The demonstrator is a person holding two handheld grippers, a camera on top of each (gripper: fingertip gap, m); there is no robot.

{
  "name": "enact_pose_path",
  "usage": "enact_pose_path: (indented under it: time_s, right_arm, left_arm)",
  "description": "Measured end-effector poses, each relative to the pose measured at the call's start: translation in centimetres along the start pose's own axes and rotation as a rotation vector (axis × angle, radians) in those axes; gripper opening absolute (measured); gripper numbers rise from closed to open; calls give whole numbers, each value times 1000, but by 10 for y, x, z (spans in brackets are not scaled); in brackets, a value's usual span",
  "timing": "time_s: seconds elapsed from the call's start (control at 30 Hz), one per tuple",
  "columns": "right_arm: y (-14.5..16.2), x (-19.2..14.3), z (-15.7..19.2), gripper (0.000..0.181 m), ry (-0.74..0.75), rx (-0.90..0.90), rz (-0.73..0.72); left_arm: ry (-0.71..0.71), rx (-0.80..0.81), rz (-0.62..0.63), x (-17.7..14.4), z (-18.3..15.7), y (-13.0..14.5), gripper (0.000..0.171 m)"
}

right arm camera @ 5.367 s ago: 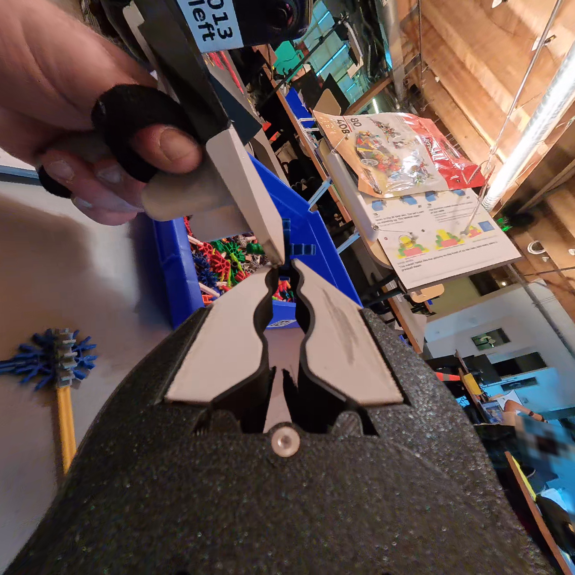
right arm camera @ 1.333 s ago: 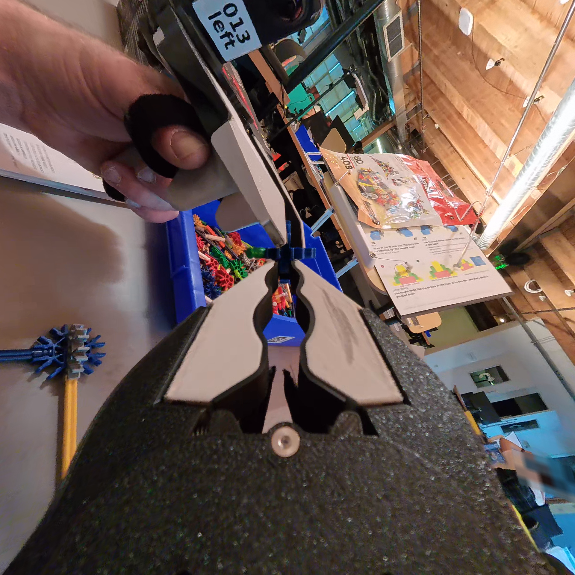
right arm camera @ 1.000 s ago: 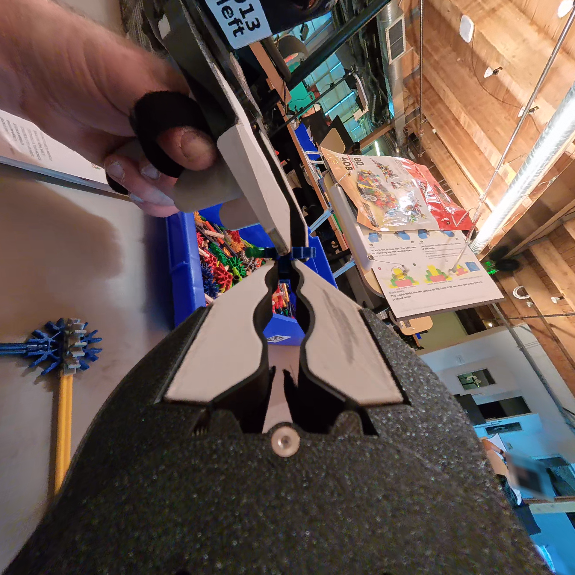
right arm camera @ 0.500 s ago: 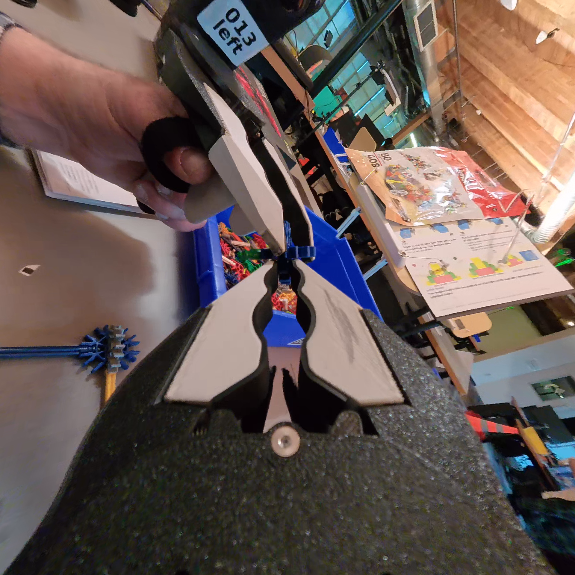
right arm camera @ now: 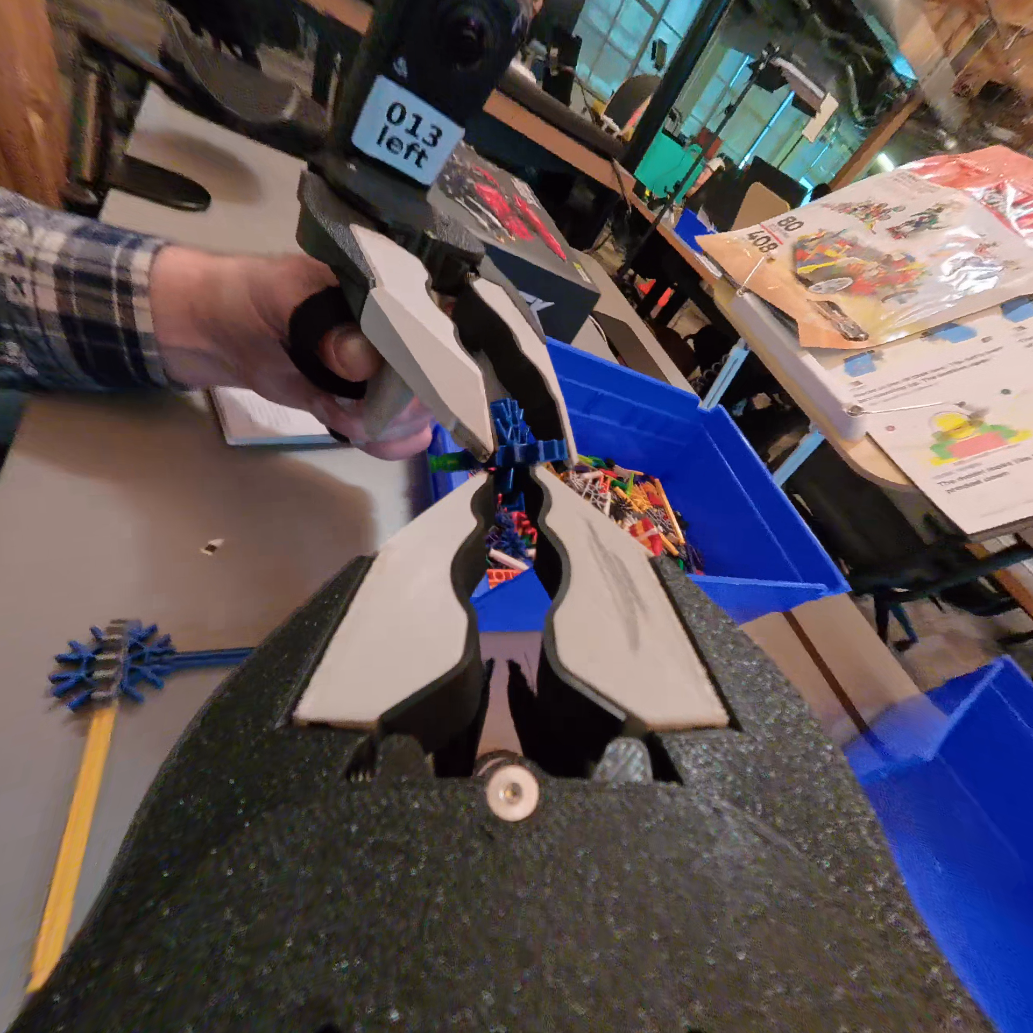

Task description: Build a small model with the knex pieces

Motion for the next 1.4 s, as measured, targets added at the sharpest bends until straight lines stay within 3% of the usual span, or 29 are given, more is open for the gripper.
enact_pose_path:
  time_s: [0.07,0.33,0.63,1.07,1.4]
  right_arm:
    - [2,1,1,7,11,-13,10]
    - [-2,5,1,7,141,-355,35]
    - [-6,2,-1,5,162,-438,42]
    - [-1,3,-2,3,111,-301,99]
    - [1,6,-5,4,61,-95,81]
  left_arm:
    - [-3,-6,-5,-1,1,0,31]
    - [-31,-70,-75,-1,7,-5,33]
    - [-19,-167,-131,-2,10,-7,33]
    - [-44,-131,-101,0,8,-1,31]
    - [-38,-111,-86,0,7,0,30]
Point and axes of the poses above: each gripper's, where its closed fingertips meet, x out along the fingers, y out of its underside, z = x × y across the jaws, the point moved 5 cm from there along -x, back along the fingers, and after that the axes turned 15 degrees about -z, right-handed, at the moved point
